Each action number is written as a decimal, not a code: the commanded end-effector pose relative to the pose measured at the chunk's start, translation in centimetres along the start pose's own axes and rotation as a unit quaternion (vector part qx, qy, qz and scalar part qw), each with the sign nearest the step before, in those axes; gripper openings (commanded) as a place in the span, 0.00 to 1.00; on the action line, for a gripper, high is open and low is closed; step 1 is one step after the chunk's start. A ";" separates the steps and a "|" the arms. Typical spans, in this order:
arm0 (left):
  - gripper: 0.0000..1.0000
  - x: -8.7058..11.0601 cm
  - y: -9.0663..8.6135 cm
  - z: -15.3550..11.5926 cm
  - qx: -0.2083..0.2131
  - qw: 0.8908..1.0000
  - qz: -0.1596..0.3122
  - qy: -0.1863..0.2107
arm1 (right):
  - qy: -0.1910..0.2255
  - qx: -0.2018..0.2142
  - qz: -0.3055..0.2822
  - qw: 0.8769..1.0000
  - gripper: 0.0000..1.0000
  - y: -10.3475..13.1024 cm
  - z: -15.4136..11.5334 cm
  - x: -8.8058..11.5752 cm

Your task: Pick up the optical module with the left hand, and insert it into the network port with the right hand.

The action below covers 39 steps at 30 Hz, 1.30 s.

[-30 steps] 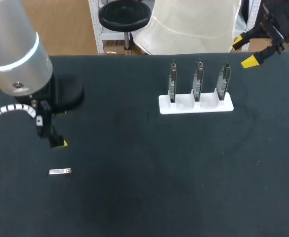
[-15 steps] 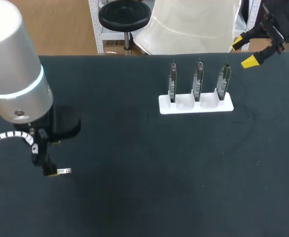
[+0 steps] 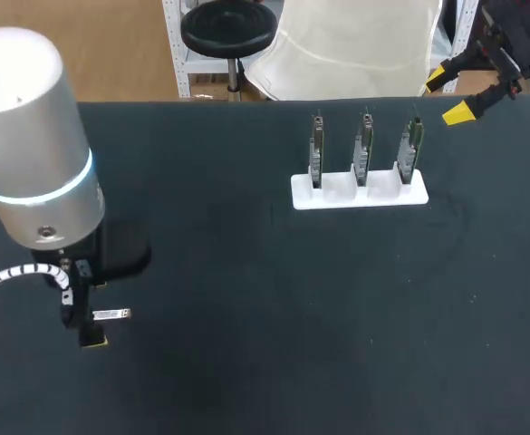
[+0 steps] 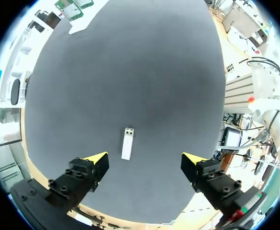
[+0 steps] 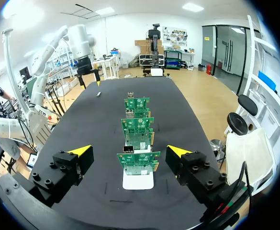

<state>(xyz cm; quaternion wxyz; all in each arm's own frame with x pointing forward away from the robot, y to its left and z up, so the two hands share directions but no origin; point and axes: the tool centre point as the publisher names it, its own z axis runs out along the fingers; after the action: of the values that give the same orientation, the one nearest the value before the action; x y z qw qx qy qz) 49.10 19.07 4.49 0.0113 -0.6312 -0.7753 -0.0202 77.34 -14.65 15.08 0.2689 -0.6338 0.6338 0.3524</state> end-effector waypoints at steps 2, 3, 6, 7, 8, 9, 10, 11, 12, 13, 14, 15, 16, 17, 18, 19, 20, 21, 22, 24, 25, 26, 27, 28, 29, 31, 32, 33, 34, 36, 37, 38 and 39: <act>1.00 0.1 0.1 1.1 0.003 1.000 -0.003 -0.004 | 0.000 0.001 0.000 1.000 1.00 0.1 0.0 0.0; 1.00 0.1 0.1 1.2 0.003 1.000 -0.007 -0.005 | 0.000 0.001 0.000 1.000 1.00 0.1 0.0 0.0; 1.00 0.2 0.2 1.6 0.004 1.000 -0.008 -0.007 | 0.000 0.001 0.000 1.000 1.00 0.1 0.0 0.0; 1.00 0.2 0.3 1.8 0.005 1.000 -0.007 -0.007 | 0.000 0.001 0.000 1.000 1.00 0.1 0.0 0.0; 1.00 0.2 0.3 1.9 0.006 1.000 -0.005 -0.006 | 0.000 0.001 0.000 1.000 1.00 0.1 0.0 0.0; 1.00 0.3 0.4 2.0 0.006 1.000 -0.004 -0.006 | 0.000 0.001 0.000 1.000 1.00 0.1 0.0 0.0; 1.00 0.3 0.5 2.1 0.006 1.000 -0.004 -0.006 | 0.000 0.001 0.000 1.000 1.00 0.1 0.0 0.0; 1.00 0.4 0.6 2.3 0.006 1.000 -0.003 -0.006 | 0.000 0.001 0.000 1.000 1.00 0.1 0.0 0.0; 1.00 0.4 0.7 2.5 0.006 1.000 -0.003 -0.006 | 0.000 0.001 0.000 1.000 1.00 0.1 0.0 0.0; 1.00 0.4 0.8 2.6 0.008 1.000 -0.001 -0.007 | 0.000 0.001 0.000 1.000 1.00 0.1 0.0 0.0; 1.00 0.4 0.9 2.8 0.009 1.000 0.001 -0.006 | 0.000 0.001 0.000 1.000 1.00 0.1 0.0 0.0; 1.00 0.5 1.0 3.0 0.009 1.000 0.001 -0.007 | 0.000 0.001 0.000 1.000 1.00 0.1 0.0 0.0; 1.00 0.5 1.1 3.2 0.009 1.000 0.002 -0.007 | 0.000 0.001 0.000 1.000 1.00 0.1 0.0 0.0; 1.00 0.6 1.2 3.5 0.010 1.000 0.001 -0.008 | 0.000 0.001 0.000 1.000 1.00 0.1 0.0 0.0; 1.00 0.7 1.3 3.7 0.011 1.000 -0.001 -0.008 | 0.000 0.001 0.000 1.000 1.00 0.1 0.0 0.0; 1.00 0.7 1.4 3.9 0.012 1.000 -0.001 -0.009 | 0.000 0.001 0.000 1.000 1.00 0.1 0.0 0.0; 1.00 0.7 1.5 4.1 0.013 1.000 -0.001 -0.009 | 0.000 0.001 0.000 1.000 1.00 0.1 0.0 0.0; 1.00 0.7 1.5 4.2 0.013 1.000 -0.001 -0.010 | 0.000 0.001 0.000 1.000 1.00 0.1 0.0 0.0; 1.00 0.7 1.6 4.3 0.014 1.000 -0.001 -0.010 | 0.000 0.001 0.000 1.000 1.00 0.1 0.0 0.0; 1.00 0.7 1.7 4.4 0.016 1.000 0.000 -0.012 | 0.000 0.001 0.000 1.000 1.00 0.1 0.0 0.0; 1.00 0.7 1.7 4.5 0.017 1.000 0.001 -0.012 | 0.000 0.001 0.000 1.000 1.00 0.1 0.0 0.0; 1.00 0.7 1.7 4.5 0.017 1.000 0.001 -0.012 | 0.000 0.001 0.000 1.000 1.00 0.1 0.0 0.0; 1.00 0.7 1.8 4.6 0.018 1.000 0.004 -0.013 | 0.000 0.001 0.000 1.000 1.00 0.1 0.0 0.0; 1.00 0.7 1.8 4.6 0.017 1.000 0.005 -0.013 | 0.000 0.001 0.000 1.000 1.00 0.1 0.0 0.0; 1.00 0.7 1.9 4.6 0.017 1.000 0.005 -0.013 | 0.000 0.001 0.000 1.000 1.00 0.1 0.0 0.0; 1.00 0.7 2.0 4.7 0.017 1.000 0.005 -0.014 | 0.000 0.001 0.000 1.000 1.00 0.1 0.0 0.0; 1.00 0.7 2.0 4.7 0.018 1.000 0.004 -0.015 | 0.000 0.001 0.000 1.000 1.00 0.1 0.0 0.0; 1.00 0.7 2.0 4.9 0.019 1.000 0.003 -0.015 | 0.000 0.001 0.000 1.000 1.00 0.1 0.0 0.0; 1.00 0.7 2.0 4.9 0.020 1.000 0.003 -0.015 | 0.000 0.001 0.000 1.000 1.00 0.1 0.0 0.0; 1.00 0.6 2.0 5.0 0.020 1.000 0.008 -0.015 | 0.000 0.001 0.000 1.000 1.00 0.1 0.0 0.0; 1.00 0.6 2.0 5.0 0.020 1.000 0.009 -0.015 | 0.000 0.001 0.000 1.000 1.00 0.1 0.0 0.0; 1.00 0.6 2.0 5.1 0.021 1.000 0.009 -0.015 | 0.000 0.001 0.000 1.000 1.00 0.1 0.0 0.0; 1.00 0.6 2.0 5.1 0.021 1.000 0.009 -0.015 | 0.000 0.001 0.000 1.000 1.00 0.1 0.0 0.0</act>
<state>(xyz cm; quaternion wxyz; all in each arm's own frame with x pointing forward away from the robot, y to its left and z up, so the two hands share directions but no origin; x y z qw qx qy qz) 50.69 20.29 -0.35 0.0122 -0.6371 -0.7707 0.0035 77.34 -14.65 15.08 0.2689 -0.6338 0.6338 0.3524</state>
